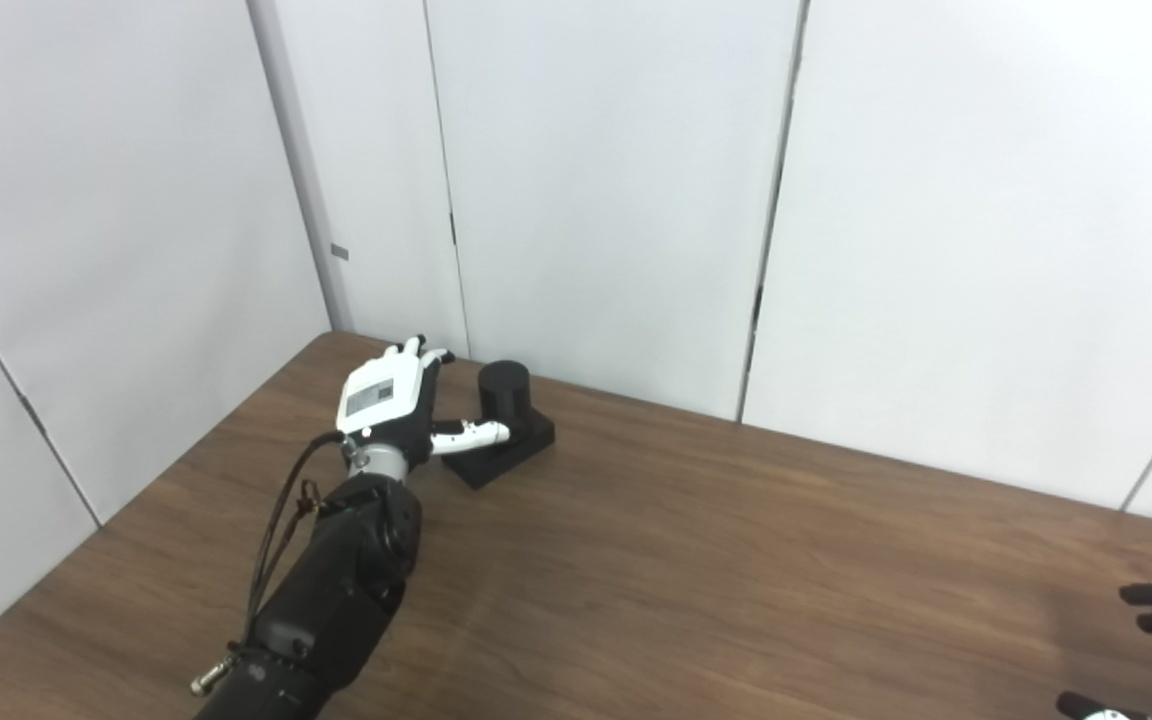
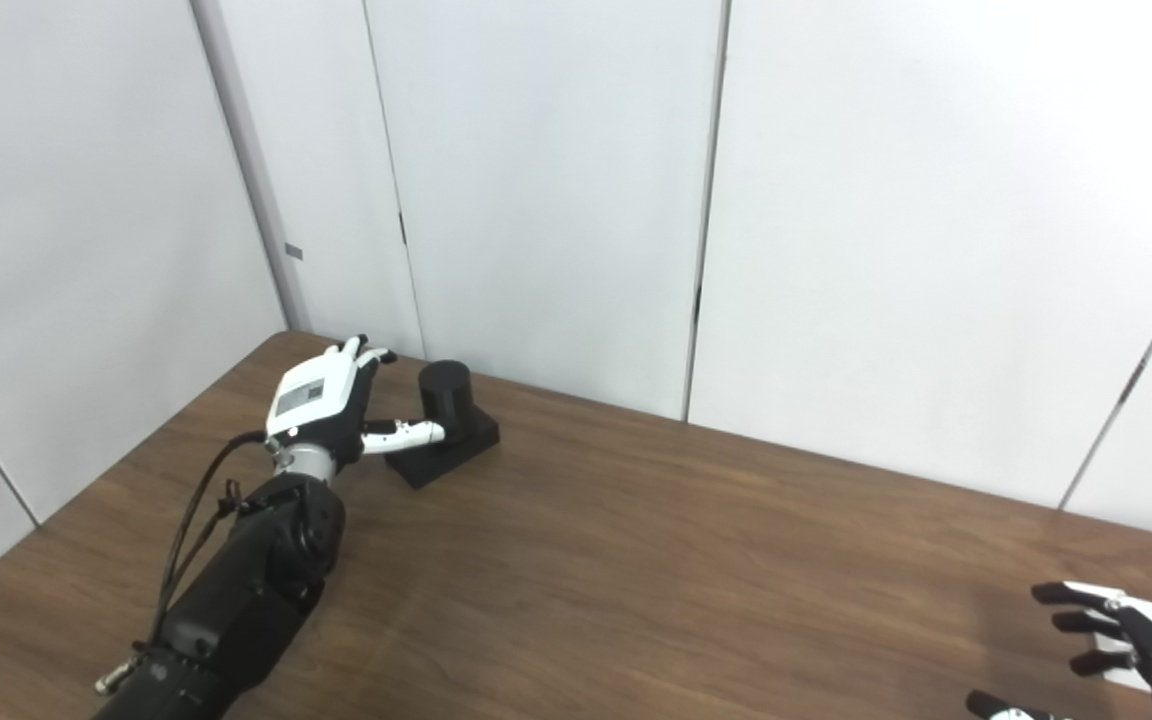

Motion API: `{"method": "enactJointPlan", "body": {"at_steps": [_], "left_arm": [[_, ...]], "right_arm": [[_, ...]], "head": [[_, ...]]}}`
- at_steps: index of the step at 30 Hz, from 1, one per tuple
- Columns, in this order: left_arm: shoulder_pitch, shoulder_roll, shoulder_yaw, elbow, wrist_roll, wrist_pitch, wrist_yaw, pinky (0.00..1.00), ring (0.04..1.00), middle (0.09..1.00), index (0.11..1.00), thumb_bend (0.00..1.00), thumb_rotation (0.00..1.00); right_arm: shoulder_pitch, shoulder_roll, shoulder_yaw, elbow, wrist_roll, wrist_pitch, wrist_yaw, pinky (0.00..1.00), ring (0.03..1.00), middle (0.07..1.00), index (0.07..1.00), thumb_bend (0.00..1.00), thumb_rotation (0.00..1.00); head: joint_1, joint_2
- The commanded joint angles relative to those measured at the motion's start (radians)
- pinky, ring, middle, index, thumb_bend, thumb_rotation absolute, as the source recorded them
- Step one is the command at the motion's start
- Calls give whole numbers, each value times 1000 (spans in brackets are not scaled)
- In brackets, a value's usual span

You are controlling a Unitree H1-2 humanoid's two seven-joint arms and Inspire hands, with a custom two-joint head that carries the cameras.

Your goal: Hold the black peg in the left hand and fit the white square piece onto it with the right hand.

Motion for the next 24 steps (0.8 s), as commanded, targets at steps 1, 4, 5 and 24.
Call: {"method": "enactJointPlan", "body": {"at_steps": [1, 4, 5, 24], "left_arm": [[-58, 33, 2, 0, 47, 7, -2, 991, 1000, 1000, 871, 1000, 725], [-66, 28, -5, 11, 89, 7, -47, 1000, 1000, 1000, 878, 1000, 735], [-69, 27, -11, 15, 95, 7, -57, 1000, 1000, 1000, 879, 1000, 734], [-130, 28, -83, 161, 15, -8, -32, 999, 1000, 1000, 858, 1000, 670]], "right_arm": [[-22, -6, -10, -46, 1, -2, -7, 466, 640, 696, 617, 627, 0], [-19, -5, -10, -56, -2, 6, -3, 466, 642, 697, 617, 628, 0], [-18, -5, -9, -57, -5, 10, -2, 467, 644, 698, 618, 627, 0], [-7, 11, -9, -120, -21, 67, 13, 482, 647, 702, 620, 651, 0]], "head": [[-1, 2], [-1, 3], [-1, 3], [-24, 12]]}}
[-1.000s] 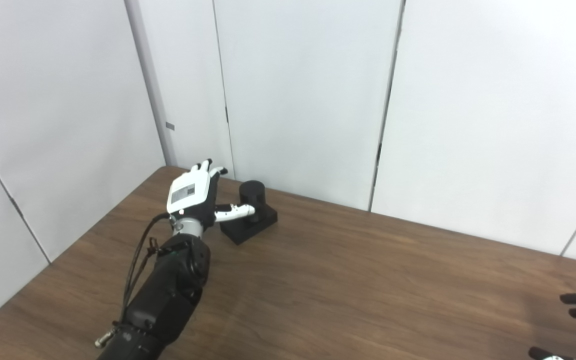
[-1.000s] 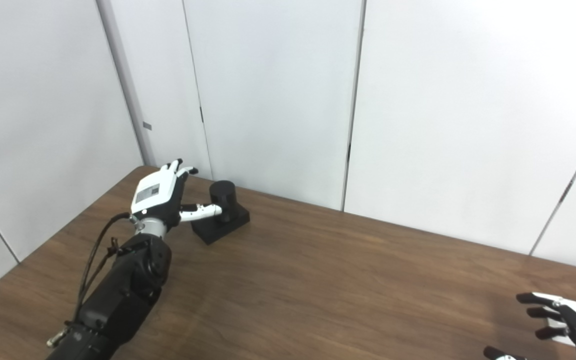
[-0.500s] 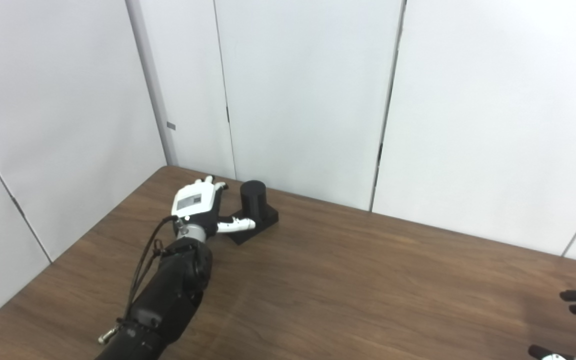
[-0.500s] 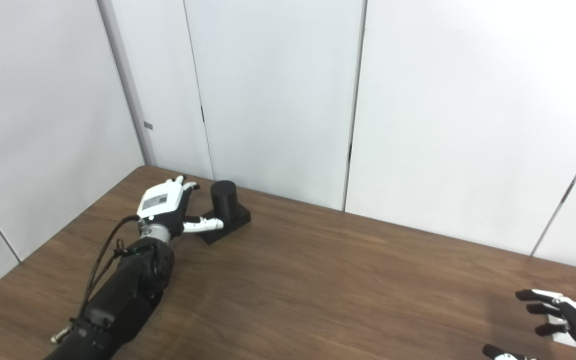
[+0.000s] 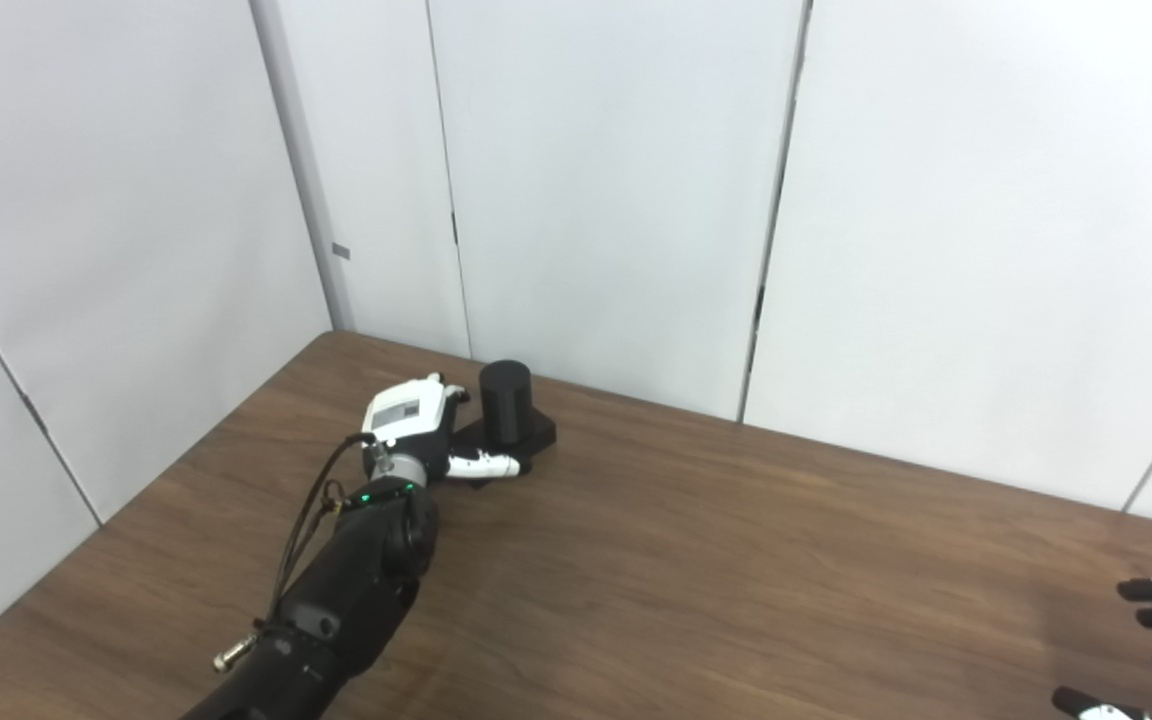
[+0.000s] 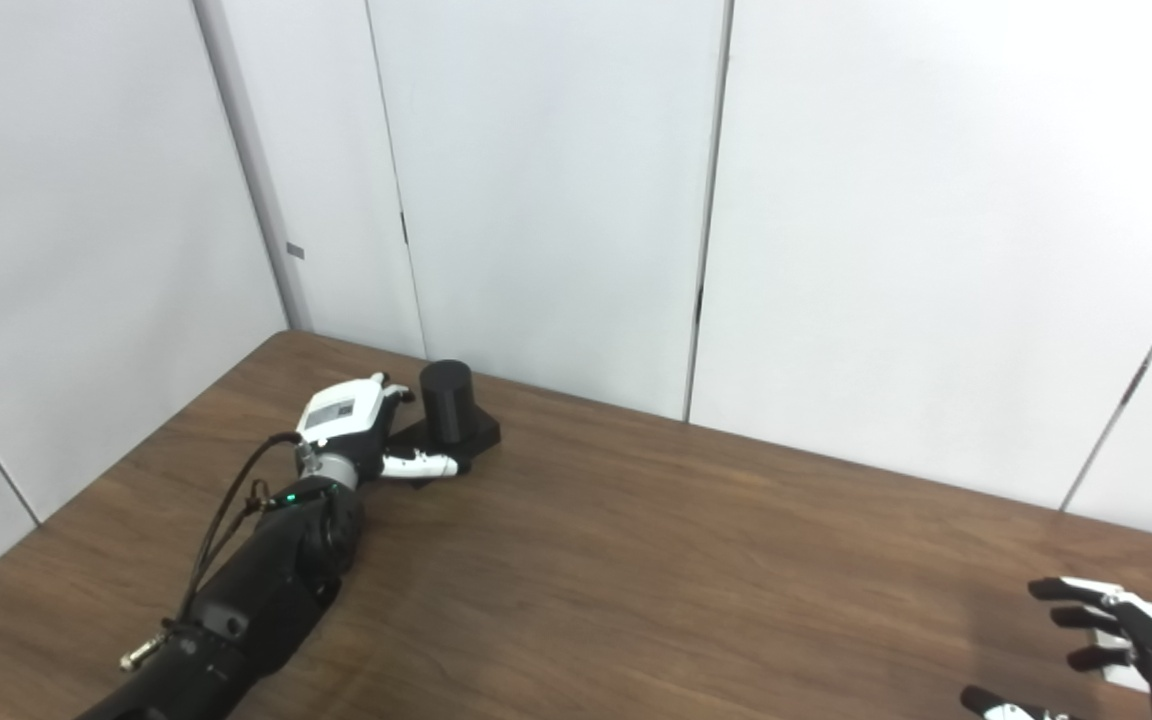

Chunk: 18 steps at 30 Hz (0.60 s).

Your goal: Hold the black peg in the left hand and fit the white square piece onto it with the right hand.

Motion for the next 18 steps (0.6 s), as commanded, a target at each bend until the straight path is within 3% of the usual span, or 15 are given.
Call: {"method": "enactJointPlan", "body": {"at_steps": [1, 12, 18], "left_arm": [[-66, 28, 3, 3, 1, -8, 37, 996, 1000, 1000, 857, 1000, 659], [-98, 43, -48, 119, 15, -14, 81, 961, 1000, 1000, 849, 1000, 662], [-116, 42, -59, 174, -11, -25, 95, 996, 1000, 1000, 835, 1000, 577]], "right_arm": [[-18, -13, -9, -41, -2, -9, -5, 482, 646, 704, 623, 652, 0], [-15, -12, -9, -54, -3, -2, -3, 501, 651, 706, 623, 661, 0], [-13, -9, -7, -70, -10, 13, -1, 502, 653, 704, 622, 662, 0]], "head": [[1, 2], [-3, 4], [-6, 6]]}}
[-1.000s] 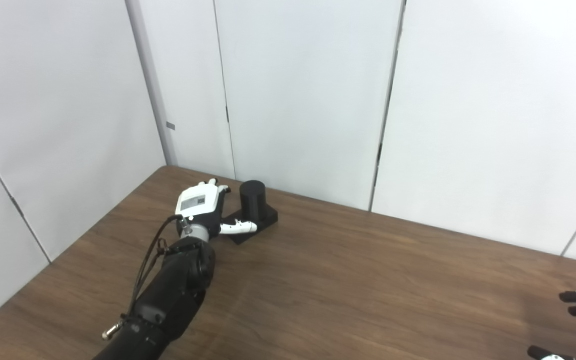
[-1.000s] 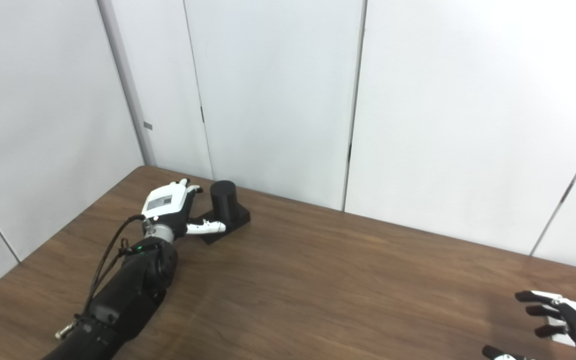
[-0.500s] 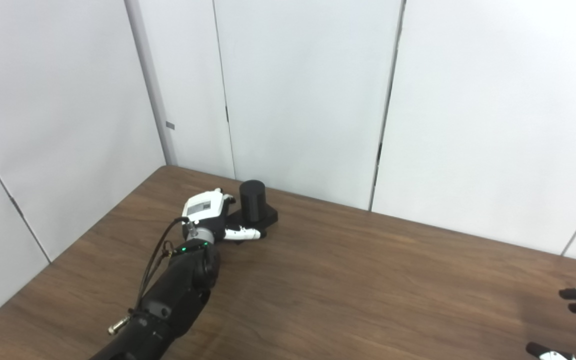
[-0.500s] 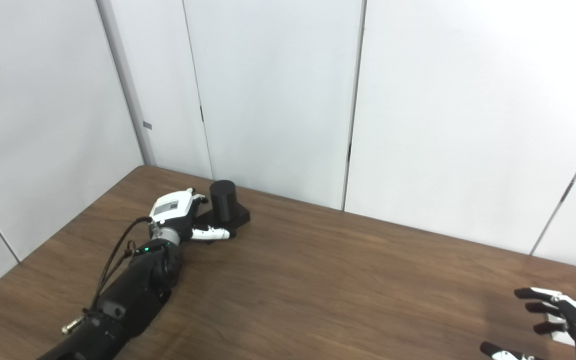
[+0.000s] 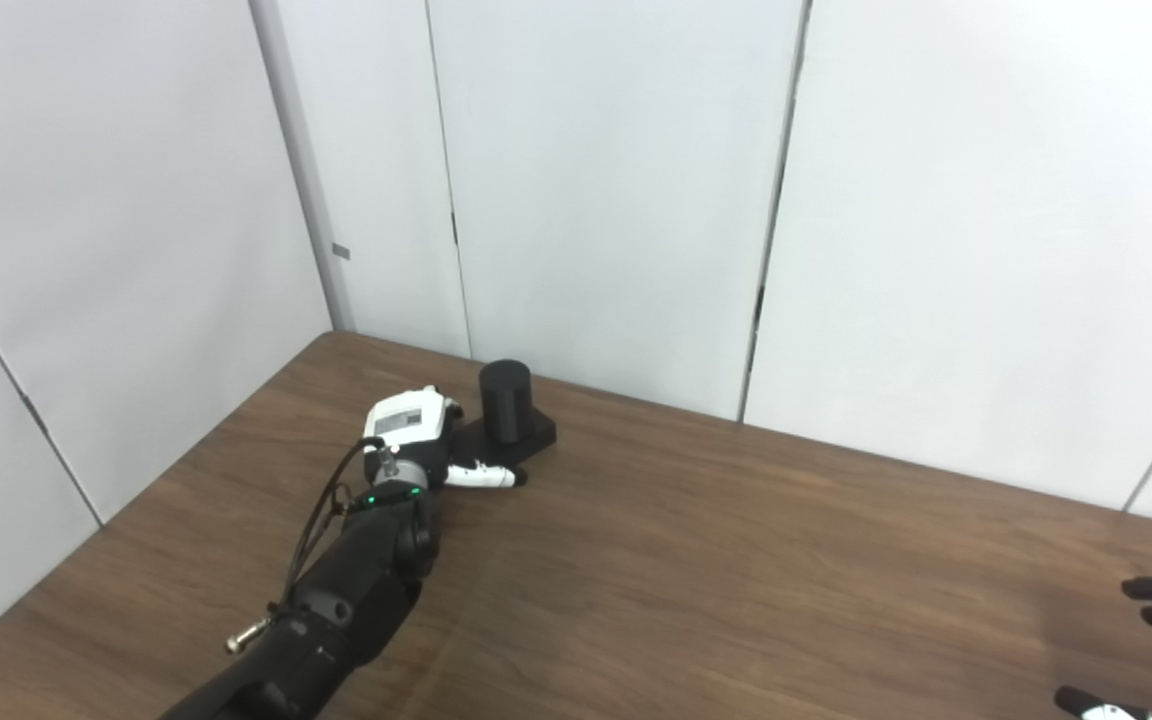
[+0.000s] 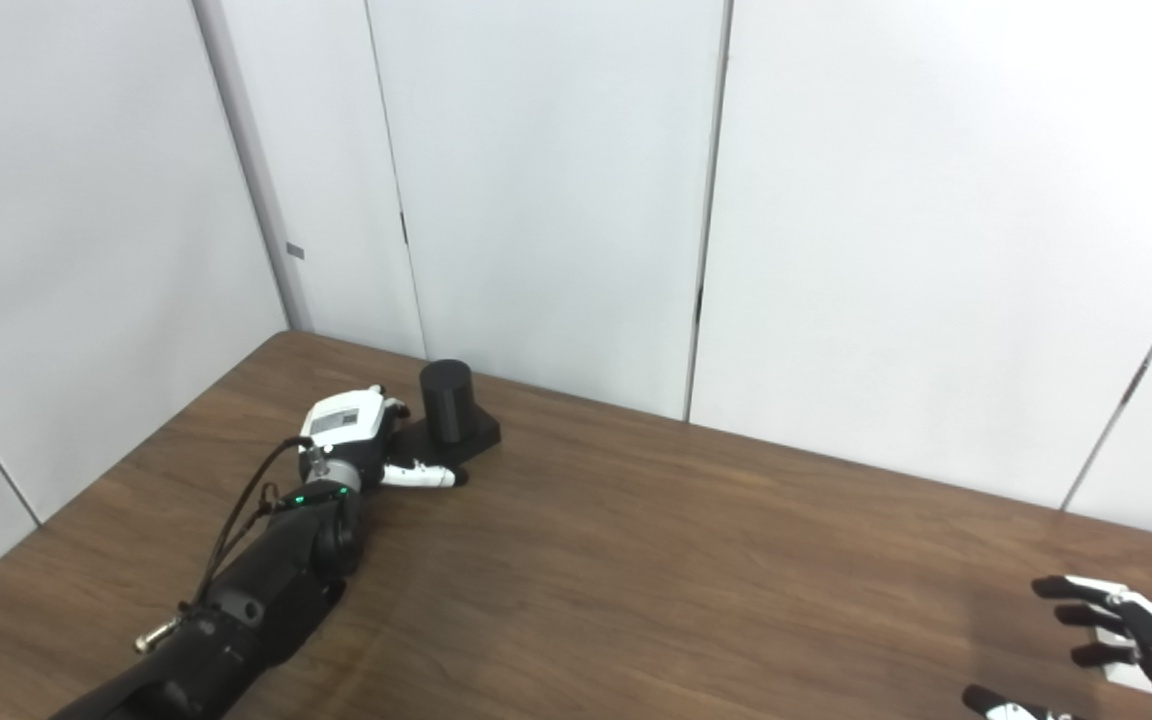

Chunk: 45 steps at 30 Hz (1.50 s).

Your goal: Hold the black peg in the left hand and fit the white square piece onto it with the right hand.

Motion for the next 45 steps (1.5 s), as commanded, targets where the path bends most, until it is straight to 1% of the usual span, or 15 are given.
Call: {"method": "enactJointPlan", "body": {"at_steps": [1, 8, 10, 12, 15, 16, 17, 18, 24, 29, 32, 34, 36, 39, 45], "left_arm": [[-57, 31, 2, 13, -7, -17, 34, 997, 1000, 1000, 823, 1000, 579], [-60, 32, 4, 46, -47, -49, 55, 998, 1000, 1000, 758, 1000, 549], [-54, 36, 7, 41, -68, -70, 48, 1000, 1000, 1000, 714, 988, 496], [-48, 44, 0, 36, -84, -95, 35, 1000, 1000, 1000, 653, 940, 432], [-39, 49, -5, 27, -104, -127, 25, 1000, 1000, 953, 559, 860, 304], [-36, 48, -4, 24, -116, -139, 23, 1000, 1000, 943, 524, 694, 193], [-33, 49, -6, 21, -122, -146, 19, 1000, 1000, 929, 499, 593, 121], [-31, 51, -13, 19, -122, -153, 16, 1000, 1000, 920, 492, 558, 97], [-28, 62, -50, 15, -111, -175, -4, 1000, 980, 879, 485, 520, 78], [-20, 58, -67, 10, -118, -176, -14, 955, 951, 874, 484, 520, 79], [-3, 56, -56, 4, -182, -267, -33, 944, 950, 872, 482, 522, 67], [12, 58, -72, -9, -201, -340, -44, 935, 944, 864, 481, 523, 62], [23, 56, -88, -27, -206, -389, -53, 938, 945, 863, 481, 524, 62], [38, 45, -119, -83, -196, -421, -71, 977, 942, 868, 483, 524, 62], [36, 41, -190, -114, -157, -509, -72, 930, 933, 884, 484, 523, 70]], "right_arm": [[-20, -10, -6, -46, -7, -8, -3, 500, 651, 703, 623, 663, 0], [-17, -12, -8, -67, 2, 12, 7, 506, 660, 710, 624, 652, 0], [-17, -11, -10, -69, 6, 12, 9, 505, 659, 709, 623, 650, 0], [-17, -10, -12, -72, 8, 12, 10, 507, 658, 708, 621, 649, 0], [-16, -10, -14, -73, 13, 4, 10, 507, 656, 705, 619, 647, 0], [-15, -10, -15, -75, 12, 7, 11, 506, 657, 706, 620, 643, 0], [-14, -10, -15, -77, 11, 8, 13, 505, 657, 708, 621, 640, 0], [-14, -9, -16, -79, 12, 10, 14, 505, 657, 708, 621, 638, 0], [-14, -7, -16, -94, 5, 27, 19, 510, 662, 712, 621, 629, 0], [-18, -7, -15, -92, 6, 22, 16, 507, 656, 707, 616, 632, 0], [-19, -4, -16, -94, 10, 23, 16, 508, 652, 704, 614, 633, 0], [-20, -6, -17, -91, 10, 19, 14, 502, 647, 701, 611, 635, 0], [-21, -7, -17, -90, 7, 20, 14, 501, 646, 701, 611, 636, 0], [-22, -5, -16, -94, 5, 26, 16, 501, 647, 702, 614, 637, 0], [-21, 4, -10, -108, -4, 41, 19, 508, 654, 703, 613, 641, 0]], "head": [[1, 1], [-2, 6], [-2, 7], [-3, 9], [-1, 9], [-1, 11], [-1, 11], [0, 11], [-2, 16], [-6, 17], [-16, 18], [-19, 19], [-19, 19], [-26, 25], [-43, 34]]}}
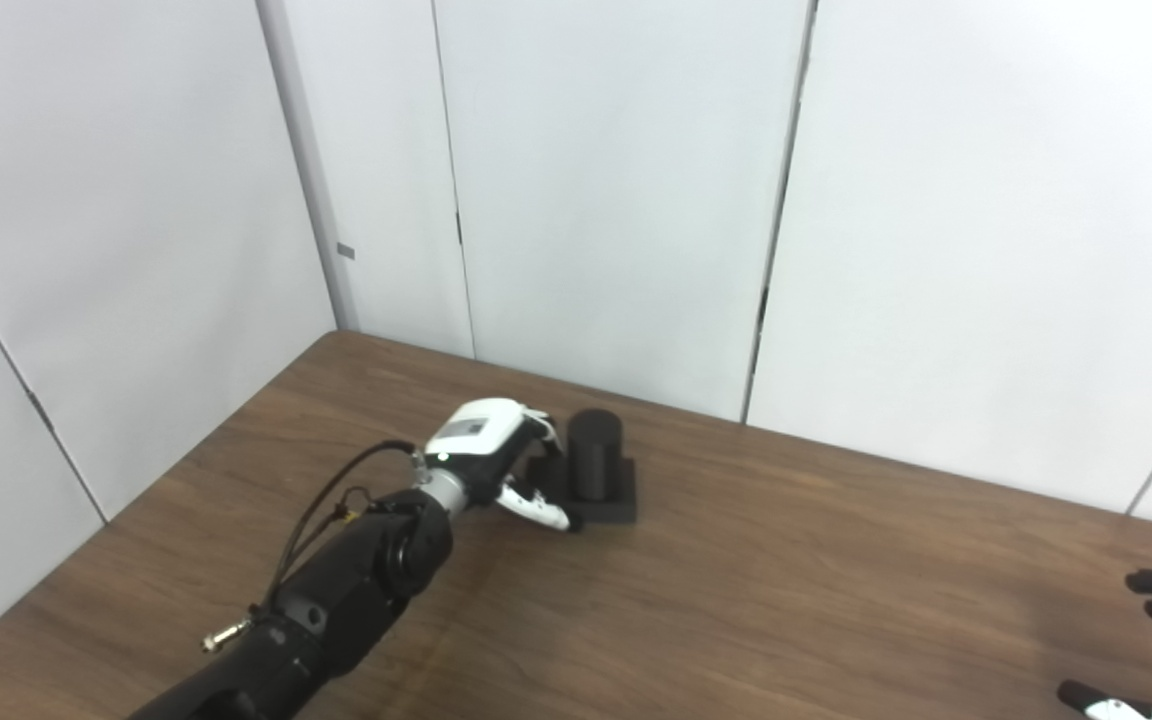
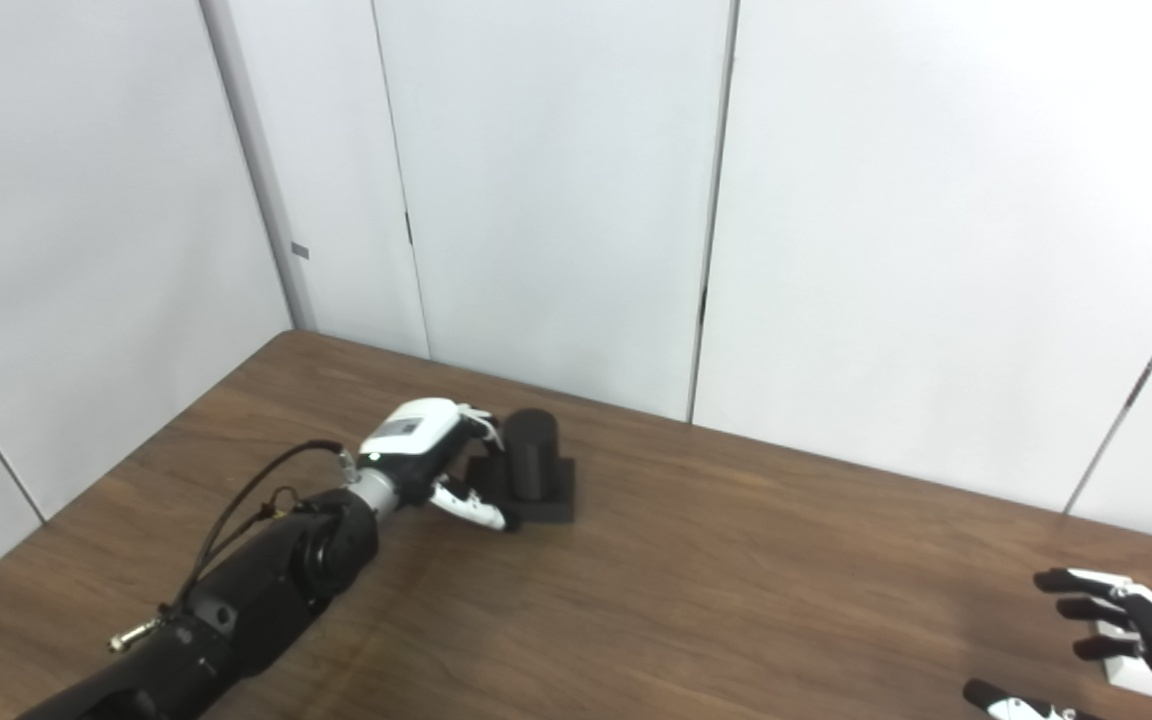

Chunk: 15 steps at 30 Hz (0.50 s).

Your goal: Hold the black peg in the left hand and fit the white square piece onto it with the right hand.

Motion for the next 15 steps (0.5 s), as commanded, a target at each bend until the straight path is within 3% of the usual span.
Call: {"method": "enactJointPlan", "body": {"at_steps": [1, 15], "left_arm": [[-3, -17, -51, -23, 30, -62, -49, 937, 936, 887, 484, 523, 71], [-23, -51, -156, -39, 50, -237, -88, 915, 923, 880, 485, 523, 69]], "right_arm": [[-29, -2, -4, -45, -6, -2, -5, 509, 655, 704, 613, 641, 0], [-34, -3, -6, 6, 29, -44, -18, 541, 661, 714, 632, 648, 0]], "head": [[-5, 4], [-98, 37]]}}
